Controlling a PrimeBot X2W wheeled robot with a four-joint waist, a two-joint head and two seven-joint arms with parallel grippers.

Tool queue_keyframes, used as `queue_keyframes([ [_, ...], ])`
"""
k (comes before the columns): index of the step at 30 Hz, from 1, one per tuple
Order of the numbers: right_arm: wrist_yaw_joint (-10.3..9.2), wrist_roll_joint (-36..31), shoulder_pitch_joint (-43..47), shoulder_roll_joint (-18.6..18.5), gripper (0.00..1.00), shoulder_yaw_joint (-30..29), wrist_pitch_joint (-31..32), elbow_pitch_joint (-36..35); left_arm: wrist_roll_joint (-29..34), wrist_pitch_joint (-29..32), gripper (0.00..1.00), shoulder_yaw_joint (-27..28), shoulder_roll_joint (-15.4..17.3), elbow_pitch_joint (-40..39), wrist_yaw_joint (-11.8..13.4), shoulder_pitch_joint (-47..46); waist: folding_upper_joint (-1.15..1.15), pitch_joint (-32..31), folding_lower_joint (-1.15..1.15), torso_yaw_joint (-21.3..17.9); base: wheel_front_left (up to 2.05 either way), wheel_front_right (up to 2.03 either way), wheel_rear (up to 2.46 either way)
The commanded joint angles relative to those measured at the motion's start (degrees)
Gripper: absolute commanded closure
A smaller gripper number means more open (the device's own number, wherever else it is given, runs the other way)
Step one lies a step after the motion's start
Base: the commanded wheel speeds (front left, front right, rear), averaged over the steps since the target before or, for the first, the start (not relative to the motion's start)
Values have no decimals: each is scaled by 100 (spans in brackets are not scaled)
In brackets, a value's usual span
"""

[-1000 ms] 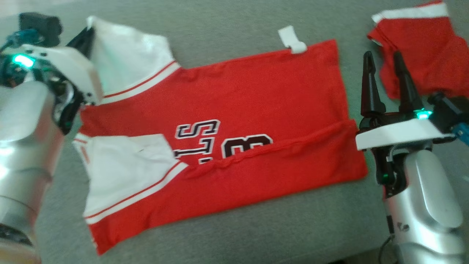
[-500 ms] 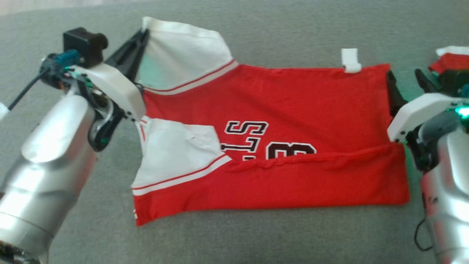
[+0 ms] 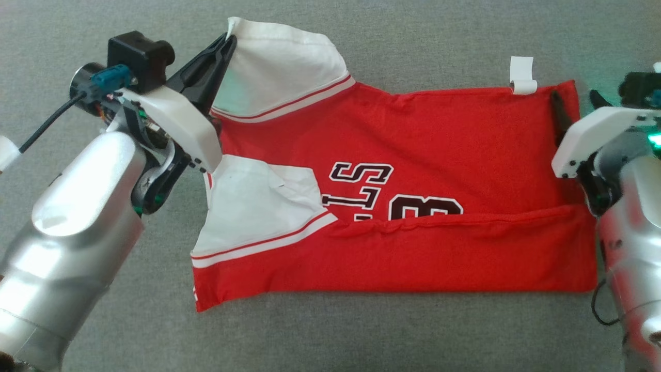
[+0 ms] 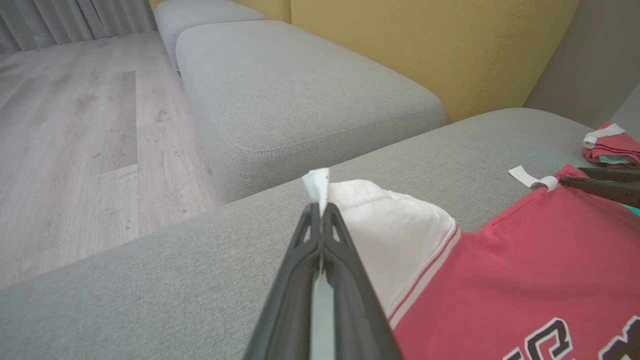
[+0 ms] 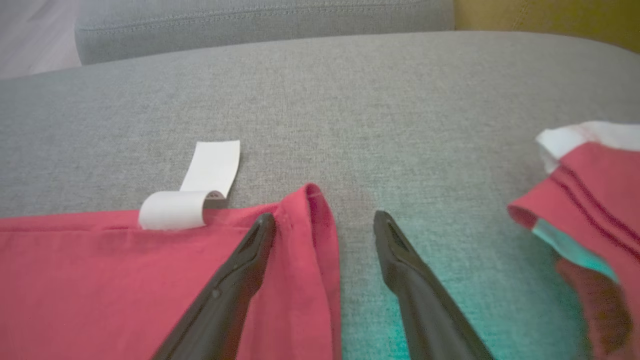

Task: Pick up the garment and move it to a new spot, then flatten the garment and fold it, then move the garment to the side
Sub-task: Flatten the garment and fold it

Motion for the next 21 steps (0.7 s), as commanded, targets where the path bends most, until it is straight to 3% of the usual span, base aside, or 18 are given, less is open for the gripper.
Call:
queue_keyframes([
  [1, -4, -21, -199, -51, 0, 189, -98, -56, 21, 31, 100, 208, 254, -198, 43, -179, 0, 20, -1, -7, 0, 0, 0],
  [4, -4, -78, -320, -129, 0, 436, -145, 210, 22, 76, 100, 199, 282, -277, 77, -182, 0, 44, -1, -21, 0, 0, 0],
  [5, -4, -37, -397, -163, 84, 557, -123, 397, 22, 101, 100, 192, 301, -304, 96, -180, 0, 40, -1, -30, 0, 0, 0],
  [6, -4, -7, -432, -177, 100, 634, -114, 476, 23, 113, 100, 189, 310, -306, 107, -179, 0, 30, -1, -37, 0, 0, 0],
  [21, -4, 1259, -1015, -296, 100, 1490, -644, 244, -77, -106, 100, 419, 479, 79, 326, -151, 0, -290, -1, -243, 0, 0, 0],
])
